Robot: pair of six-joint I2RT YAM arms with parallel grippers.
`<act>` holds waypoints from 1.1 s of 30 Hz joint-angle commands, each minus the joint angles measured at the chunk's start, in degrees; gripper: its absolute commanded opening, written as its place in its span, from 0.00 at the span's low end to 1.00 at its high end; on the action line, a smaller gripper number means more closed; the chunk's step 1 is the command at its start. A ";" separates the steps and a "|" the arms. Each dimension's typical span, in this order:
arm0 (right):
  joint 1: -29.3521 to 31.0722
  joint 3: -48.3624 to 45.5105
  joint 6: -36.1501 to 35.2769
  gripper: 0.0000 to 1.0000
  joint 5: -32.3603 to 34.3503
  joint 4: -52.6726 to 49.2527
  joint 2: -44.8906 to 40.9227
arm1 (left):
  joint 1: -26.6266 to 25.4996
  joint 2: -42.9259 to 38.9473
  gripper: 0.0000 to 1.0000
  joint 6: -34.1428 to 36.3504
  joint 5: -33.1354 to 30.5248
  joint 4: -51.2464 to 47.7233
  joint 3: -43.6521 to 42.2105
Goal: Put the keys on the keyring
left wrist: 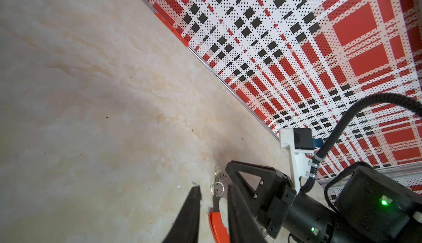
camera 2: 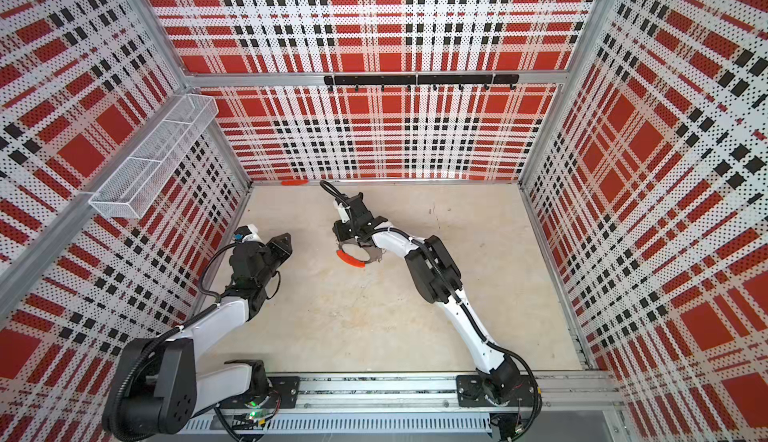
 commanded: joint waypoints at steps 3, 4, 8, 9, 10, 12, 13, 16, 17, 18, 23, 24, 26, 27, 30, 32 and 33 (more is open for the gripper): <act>0.37 1.28 -0.86 0.28 1.31 -1.59 2.03 | 0.44 0.71 0.25 0.16 0.70 1.67 1.38; 0.38 1.30 -1.00 0.29 1.47 -1.80 2.12 | 0.44 0.75 0.25 0.16 0.66 1.83 1.38; 0.36 0.99 -1.20 0.30 1.57 -2.27 2.47 | 0.44 1.30 0.25 0.07 0.85 2.28 1.38; 0.40 0.98 -1.12 0.30 1.52 -2.22 2.54 | 0.42 1.37 0.25 -0.01 0.96 2.36 1.40; 0.41 0.98 -1.03 0.30 1.41 -2.18 2.61 | 0.44 1.57 0.25 -0.02 1.01 2.45 1.46; 0.36 0.98 -0.98 0.30 1.39 -2.11 2.81 | 0.43 1.78 0.25 -0.11 1.09 2.62 1.46; 0.42 1.04 -0.95 0.29 1.39 -2.09 2.77 | 0.44 1.74 0.25 -0.11 1.09 2.64 1.51; 0.36 1.01 -0.98 0.25 1.48 -1.92 2.77 | 0.60 1.75 0.25 -0.11 1.22 2.73 1.46; 0.36 1.04 -0.93 0.22 1.46 -1.82 2.75 | 0.57 1.70 0.25 -0.11 1.18 2.72 1.49; 0.36 0.98 -0.94 0.18 1.41 -1.83 2.75 | 0.69 1.67 0.25 -0.08 1.31 2.71 1.47; 0.36 0.63 -0.93 0.00 0.79 -1.52 1.58 | 1.30 1.41 0.25 0.47 1.56 2.90 1.46; 0.36 0.31 -1.21 0.00 0.80 -1.54 0.91 | 1.48 1.37 0.24 0.80 1.69 3.01 1.59; 0.29 -0.49 -2.30 0.00 0.71 -1.66 -1.59 | 1.63 1.30 0.20 2.06 2.40 3.47 2.11; 0.28 -1.07 -2.99 0.00 0.57 -1.59 -3.17 | 1.63 1.14 0.19 2.68 2.68 3.47 2.62; 0.21 -4.69 -6.62 0.00 0.71 -0.90 -10.20 | 1.59 -0.32 0.22 3.52 1.38 3.73 4.55; -0.14 -8.75 -9.73 0.00 1.10 0.77 -16.14 | 1.59 -0.92 0.28 3.41 1.92 3.84 6.95; -0.48 -12.00 -11.42 0.00 0.80 2.69 -19.67 | 1.73 -0.67 0.29 3.65 3.42 3.82 8.88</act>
